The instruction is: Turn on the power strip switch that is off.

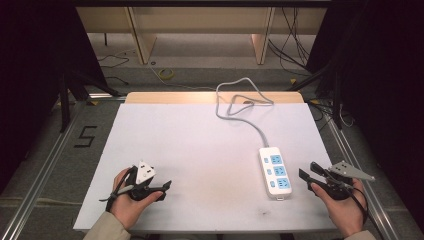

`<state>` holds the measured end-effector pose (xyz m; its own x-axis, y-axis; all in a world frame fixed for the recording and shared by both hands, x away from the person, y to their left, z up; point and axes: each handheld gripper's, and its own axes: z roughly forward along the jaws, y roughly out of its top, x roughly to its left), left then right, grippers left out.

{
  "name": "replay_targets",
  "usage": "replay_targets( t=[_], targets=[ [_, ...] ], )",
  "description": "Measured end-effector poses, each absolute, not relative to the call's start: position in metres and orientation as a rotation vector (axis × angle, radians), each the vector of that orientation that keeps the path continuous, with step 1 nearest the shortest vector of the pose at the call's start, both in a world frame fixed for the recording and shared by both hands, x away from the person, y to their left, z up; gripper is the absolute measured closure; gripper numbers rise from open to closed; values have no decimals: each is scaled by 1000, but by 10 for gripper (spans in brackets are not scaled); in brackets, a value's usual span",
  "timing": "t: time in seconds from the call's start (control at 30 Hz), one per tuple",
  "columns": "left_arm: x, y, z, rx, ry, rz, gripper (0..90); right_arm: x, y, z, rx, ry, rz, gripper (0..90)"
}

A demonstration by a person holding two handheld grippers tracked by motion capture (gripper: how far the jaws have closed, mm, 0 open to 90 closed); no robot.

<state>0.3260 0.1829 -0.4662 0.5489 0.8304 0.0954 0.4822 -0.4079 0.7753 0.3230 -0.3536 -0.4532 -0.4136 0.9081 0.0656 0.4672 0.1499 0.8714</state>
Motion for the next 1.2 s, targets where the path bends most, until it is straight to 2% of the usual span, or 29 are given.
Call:
replay_targets(
  t=[0.3,0.93,1.2],
  targets=[
    [325,183,-466,2075,1053,626,233,327,-353,-448,1303,1976,1184,530],
    [327,181,-469,2088,1056,617,242,335,-344,-433,1223,2041,1096,887],
    [327,182,-469,2088,1056,618,243,339,-342,-429,1213,2065,1079,900]
  ],
)
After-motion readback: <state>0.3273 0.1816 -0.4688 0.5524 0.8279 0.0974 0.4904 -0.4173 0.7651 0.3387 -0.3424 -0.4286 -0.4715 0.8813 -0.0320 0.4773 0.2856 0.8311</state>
